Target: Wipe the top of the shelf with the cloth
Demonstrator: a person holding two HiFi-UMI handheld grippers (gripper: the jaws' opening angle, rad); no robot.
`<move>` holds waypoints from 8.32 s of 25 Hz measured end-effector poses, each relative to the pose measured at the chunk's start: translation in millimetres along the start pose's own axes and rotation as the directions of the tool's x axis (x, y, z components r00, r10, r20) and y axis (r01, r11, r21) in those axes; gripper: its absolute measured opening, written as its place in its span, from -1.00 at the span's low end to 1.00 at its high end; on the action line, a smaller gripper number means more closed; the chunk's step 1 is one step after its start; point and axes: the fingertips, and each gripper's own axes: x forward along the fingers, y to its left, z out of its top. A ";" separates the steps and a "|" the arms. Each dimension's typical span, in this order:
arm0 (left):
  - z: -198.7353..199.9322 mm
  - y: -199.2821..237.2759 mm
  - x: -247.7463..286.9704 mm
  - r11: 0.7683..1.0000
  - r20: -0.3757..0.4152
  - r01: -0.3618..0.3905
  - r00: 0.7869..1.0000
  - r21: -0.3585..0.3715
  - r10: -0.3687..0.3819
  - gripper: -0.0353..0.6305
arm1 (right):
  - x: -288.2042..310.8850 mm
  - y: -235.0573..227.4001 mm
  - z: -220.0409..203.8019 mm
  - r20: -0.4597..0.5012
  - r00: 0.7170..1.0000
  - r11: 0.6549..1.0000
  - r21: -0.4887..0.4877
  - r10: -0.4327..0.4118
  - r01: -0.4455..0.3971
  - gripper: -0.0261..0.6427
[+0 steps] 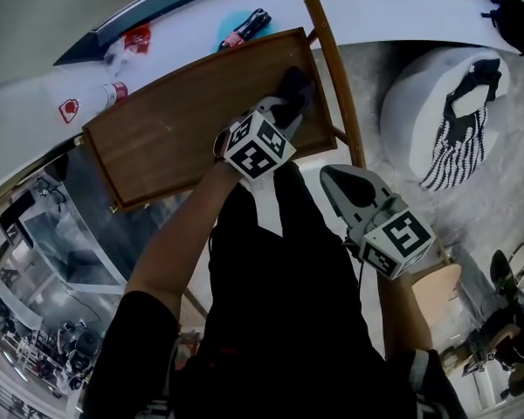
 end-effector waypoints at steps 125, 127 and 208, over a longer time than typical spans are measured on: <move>-71.4 -55.7 17.8 0.989 -0.284 0.109 0.956 0.099 -0.077 -0.79 | 2.5 8.3 -11.9 -0.029 0.999 0.999 0.032 0.032 -0.031 -0.91; -64.9 -59.0 23.2 0.988 -0.281 0.121 0.955 0.094 -0.090 -0.79 | 0.4 5.2 -12.5 -0.025 0.999 0.999 0.033 0.032 -0.031 -0.91; -48.0 -18.3 -520.4 0.841 0.509 -0.413 0.670 -0.350 0.541 -0.79 | 74.2 310.2 158.6 0.114 0.954 0.847 -0.498 0.276 -0.185 -0.91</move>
